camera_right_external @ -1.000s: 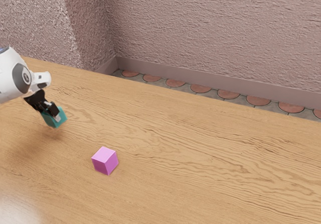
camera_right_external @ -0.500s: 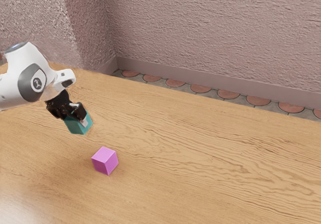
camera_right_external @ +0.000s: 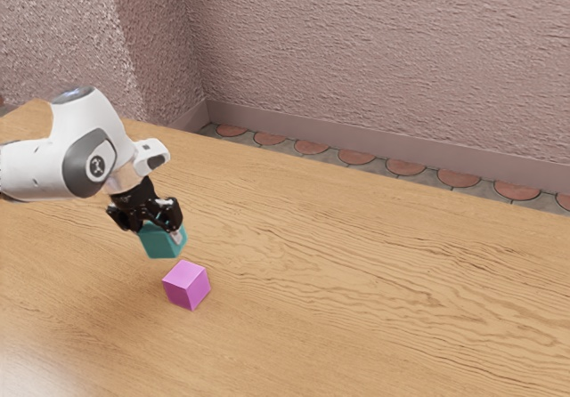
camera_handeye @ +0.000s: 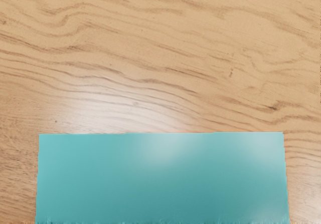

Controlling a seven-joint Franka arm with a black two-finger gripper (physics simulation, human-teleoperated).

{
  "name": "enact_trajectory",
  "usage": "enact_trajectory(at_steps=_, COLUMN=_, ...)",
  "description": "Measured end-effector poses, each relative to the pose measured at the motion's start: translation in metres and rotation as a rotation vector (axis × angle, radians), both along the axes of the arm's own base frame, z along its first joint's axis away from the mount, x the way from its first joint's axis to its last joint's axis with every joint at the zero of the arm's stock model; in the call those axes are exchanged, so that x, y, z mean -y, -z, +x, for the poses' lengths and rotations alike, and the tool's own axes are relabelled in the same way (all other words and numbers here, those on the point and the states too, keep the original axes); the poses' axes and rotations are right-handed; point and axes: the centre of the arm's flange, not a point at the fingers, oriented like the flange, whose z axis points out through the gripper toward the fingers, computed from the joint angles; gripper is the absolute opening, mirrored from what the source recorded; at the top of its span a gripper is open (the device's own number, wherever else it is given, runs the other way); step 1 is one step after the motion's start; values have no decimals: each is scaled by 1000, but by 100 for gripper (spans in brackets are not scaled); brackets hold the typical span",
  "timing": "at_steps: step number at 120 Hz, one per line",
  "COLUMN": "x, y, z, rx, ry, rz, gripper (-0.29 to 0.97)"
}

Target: Pick up the blue block with one arm, and put the blue block on the pink block with one arm

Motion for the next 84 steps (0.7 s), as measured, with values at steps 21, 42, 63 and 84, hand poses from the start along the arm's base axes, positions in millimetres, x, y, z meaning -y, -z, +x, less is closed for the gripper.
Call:
enact_trajectory(at_steps=21, x=27, y=13, z=-1, rx=-37, ry=0, rz=-2, gripper=37)
enact_trajectory(at_steps=42, x=24, y=18, z=-2, rx=-52, ry=62, rz=108, gripper=37)
enact_trajectory(at_steps=63, x=33, y=26, z=2, rx=-47, ry=124, rz=175, gripper=37)
enact_trajectory(at_steps=84, x=40, y=35, z=5, rx=-46, ry=135, rz=183, gripper=37)
